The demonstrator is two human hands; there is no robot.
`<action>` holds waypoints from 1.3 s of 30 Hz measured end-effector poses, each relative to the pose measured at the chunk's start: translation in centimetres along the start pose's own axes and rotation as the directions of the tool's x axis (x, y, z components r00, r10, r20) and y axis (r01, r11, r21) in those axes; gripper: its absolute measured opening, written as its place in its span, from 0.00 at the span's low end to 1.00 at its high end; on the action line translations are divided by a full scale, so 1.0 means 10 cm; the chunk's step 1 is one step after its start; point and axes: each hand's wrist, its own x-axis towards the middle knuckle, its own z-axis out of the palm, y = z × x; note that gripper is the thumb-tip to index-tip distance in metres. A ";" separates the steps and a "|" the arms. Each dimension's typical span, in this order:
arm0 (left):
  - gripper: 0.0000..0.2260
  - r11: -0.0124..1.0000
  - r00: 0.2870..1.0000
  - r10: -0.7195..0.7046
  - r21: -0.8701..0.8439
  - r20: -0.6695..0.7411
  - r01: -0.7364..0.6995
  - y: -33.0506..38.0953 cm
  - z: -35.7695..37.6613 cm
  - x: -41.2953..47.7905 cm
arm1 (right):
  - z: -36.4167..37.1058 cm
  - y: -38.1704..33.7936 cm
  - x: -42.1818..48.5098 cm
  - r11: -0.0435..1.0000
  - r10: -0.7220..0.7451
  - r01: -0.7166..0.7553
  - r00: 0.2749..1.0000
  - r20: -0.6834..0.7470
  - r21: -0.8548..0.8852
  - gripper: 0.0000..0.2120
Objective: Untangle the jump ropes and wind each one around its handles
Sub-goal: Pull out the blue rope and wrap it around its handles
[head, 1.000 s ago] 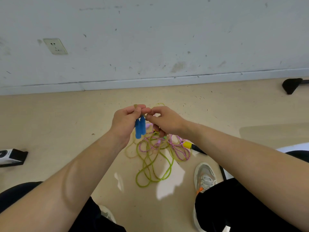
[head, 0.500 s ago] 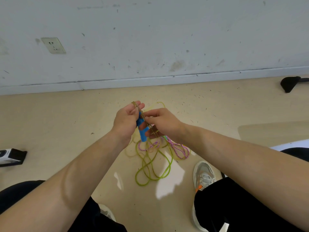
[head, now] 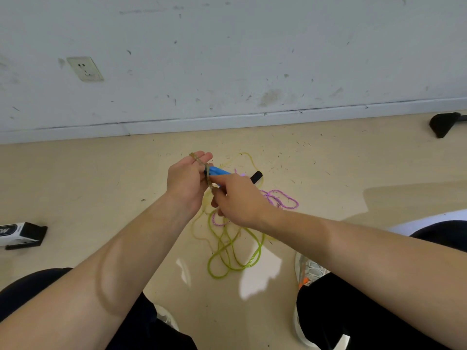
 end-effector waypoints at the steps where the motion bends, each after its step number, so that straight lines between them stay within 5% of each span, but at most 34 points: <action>1: 0.13 1.000 1.000 -0.009 -0.019 -0.003 0.009 0.01 0.00 0.00 | 0.01 0.01 0.01 0.997 -0.039 0.038 0.999 -0.004 -0.070 0.11; 5: 0.14 0.999 0.999 0.040 0.032 -0.019 -0.039 0.01 0.02 -0.02 | 0.09 -0.02 -0.01 0.960 -0.168 0.168 0.986 0.018 -0.225 0.05; 9: 0.15 0.999 0.998 0.046 0.014 -0.041 -0.045 0.06 0.02 -0.01 | 0.19 -0.02 -0.06 0.964 -0.205 0.198 0.978 -0.022 -0.178 0.10; 14: 0.13 0.989 0.999 -0.023 -0.146 0.043 0.029 0.30 -0.04 0.05 | 0.15 0.06 -0.13 0.997 0.021 -0.019 1.000 -0.023 0.073 0.12; 20: 0.14 0.993 0.939 -0.113 0.011 0.324 0.116 0.47 -0.17 0.00 | -0.18 0.33 0.06 0.945 0.142 -0.185 0.975 0.172 0.271 0.18; 26: 0.14 0.941 0.855 -0.152 0.336 0.495 -0.027 0.55 -0.20 -0.04 | -0.66 0.36 0.20 0.909 0.117 -0.179 0.976 0.183 0.377 0.14; 30: 0.12 0.824 0.871 -0.059 0.516 0.487 -0.232 0.48 -0.14 -0.06 | -0.70 0.33 0.27 0.883 0.138 -0.216 0.968 0.209 0.418 0.12; 39: 0.12 0.726 0.865 0.177 0.532 0.469 -0.437 0.36 -0.10 -0.06 | -0.67 0.20 0.25 0.888 0.153 -0.176 0.984 0.086 0.426 0.13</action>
